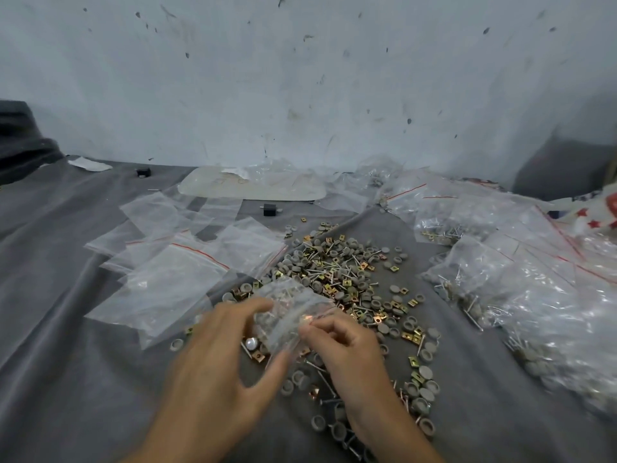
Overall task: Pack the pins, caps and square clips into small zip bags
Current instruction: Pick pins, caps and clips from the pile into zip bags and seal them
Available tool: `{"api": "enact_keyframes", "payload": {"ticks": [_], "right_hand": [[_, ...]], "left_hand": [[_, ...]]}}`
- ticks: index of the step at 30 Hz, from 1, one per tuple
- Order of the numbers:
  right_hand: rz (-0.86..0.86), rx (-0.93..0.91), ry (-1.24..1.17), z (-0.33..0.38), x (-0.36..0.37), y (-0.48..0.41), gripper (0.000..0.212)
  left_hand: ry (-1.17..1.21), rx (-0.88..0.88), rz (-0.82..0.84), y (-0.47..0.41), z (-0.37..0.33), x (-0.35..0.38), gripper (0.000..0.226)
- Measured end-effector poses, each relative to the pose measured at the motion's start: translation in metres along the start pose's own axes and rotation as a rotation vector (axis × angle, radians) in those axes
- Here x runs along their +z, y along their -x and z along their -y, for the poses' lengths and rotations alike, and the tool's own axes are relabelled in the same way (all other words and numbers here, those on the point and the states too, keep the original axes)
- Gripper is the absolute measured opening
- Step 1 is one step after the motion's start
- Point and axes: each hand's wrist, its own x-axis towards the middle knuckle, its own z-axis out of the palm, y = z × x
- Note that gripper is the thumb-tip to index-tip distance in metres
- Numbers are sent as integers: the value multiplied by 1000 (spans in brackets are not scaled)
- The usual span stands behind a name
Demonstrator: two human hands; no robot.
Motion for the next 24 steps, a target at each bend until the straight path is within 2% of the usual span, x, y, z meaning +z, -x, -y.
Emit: {"api": "enact_keyframes", "payload": {"ticks": [1,3,8,13,16,18,21,24], "right_hand": [[17,3,-11,0,2,1,14],[56,3,-23,-1,5,3,12],[133,-148,156,0,7,11,14],[184,-388,431,-5,9,16,16],[49,-570,707,-11,7,17,19],[-31,-622,817,-11,6,15,22],[27,-652,792,-15,9,16,18],[135,-655,718,-20,10,17,30]], "left_hand": [[-30,5,92,1,0,3,58],[-48,-30,174,2,2,9,60],[-96,-99,153,1,4,7,28],[-285,-48,188,4,2,10,25],[-305,-50,118,-2,0,9,25],[-289,-76,45,-7,0,4,29],[-210,-57,95,-7,-2,0,38],[-158,2,148,-3,-5,0,42]]}}
